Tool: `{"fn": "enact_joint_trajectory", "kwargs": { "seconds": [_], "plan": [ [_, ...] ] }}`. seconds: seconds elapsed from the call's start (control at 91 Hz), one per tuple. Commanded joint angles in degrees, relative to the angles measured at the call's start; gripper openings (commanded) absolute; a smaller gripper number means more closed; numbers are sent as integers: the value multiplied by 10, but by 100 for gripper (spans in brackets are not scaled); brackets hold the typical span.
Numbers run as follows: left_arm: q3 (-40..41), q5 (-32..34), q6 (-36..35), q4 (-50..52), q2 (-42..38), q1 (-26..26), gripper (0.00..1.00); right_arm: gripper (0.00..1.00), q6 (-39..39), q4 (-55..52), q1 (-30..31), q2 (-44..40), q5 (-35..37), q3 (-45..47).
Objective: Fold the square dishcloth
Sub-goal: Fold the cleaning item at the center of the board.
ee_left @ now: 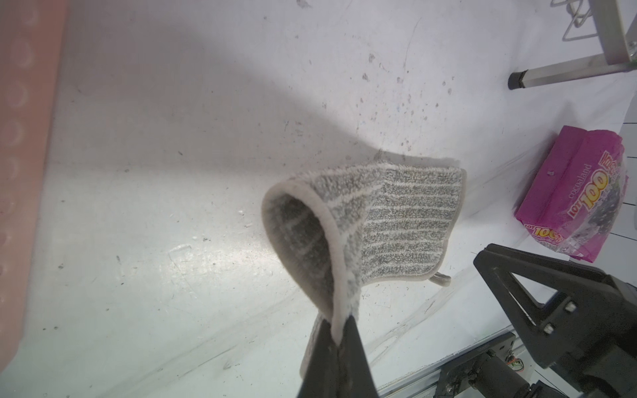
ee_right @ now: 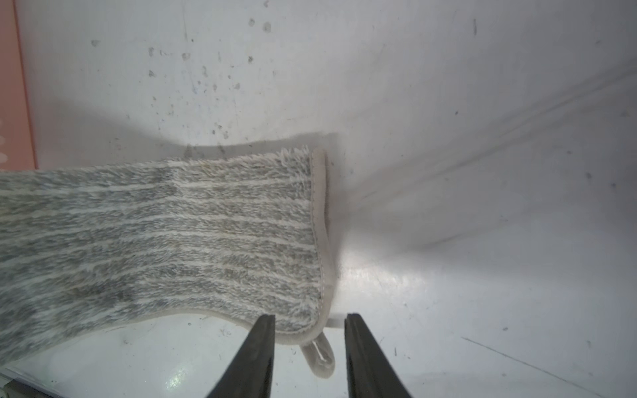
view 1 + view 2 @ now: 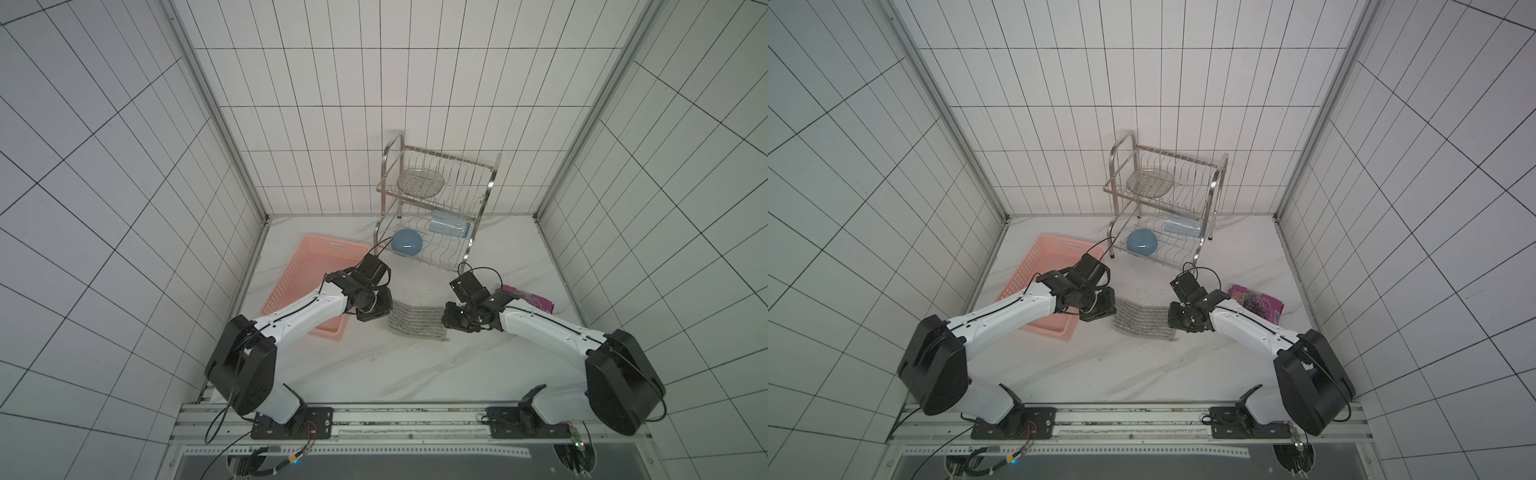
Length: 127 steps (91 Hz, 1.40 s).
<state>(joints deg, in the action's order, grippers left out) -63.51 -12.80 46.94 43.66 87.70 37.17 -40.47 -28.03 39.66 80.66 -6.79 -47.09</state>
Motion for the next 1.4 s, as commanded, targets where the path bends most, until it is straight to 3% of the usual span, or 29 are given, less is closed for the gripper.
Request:
{"fn": "enact_joint_trajectory", "kwargs": {
  "seconds": [0.0,0.154,0.352,0.55,0.967,1.231,1.385],
  "plan": [
    [-25,24,-8,24,14,7,0,40,7,13,-12,20,-12,11],
    [-40,37,-5,45,26,9,0,39,4,55,-22,55,-44,25],
    [-85,67,-8,83,47,21,0,23,-5,92,-24,86,-62,34],
    [-149,97,-12,130,100,55,0,18,-9,110,-26,106,-72,41],
    [-281,93,-12,155,227,118,0,17,-22,145,-30,108,-94,69],
    [-332,55,-21,133,289,123,0,17,-25,129,-30,58,-71,87],
    [-345,26,-24,113,315,123,13,19,-25,97,-31,17,-27,93]
  ]
}}
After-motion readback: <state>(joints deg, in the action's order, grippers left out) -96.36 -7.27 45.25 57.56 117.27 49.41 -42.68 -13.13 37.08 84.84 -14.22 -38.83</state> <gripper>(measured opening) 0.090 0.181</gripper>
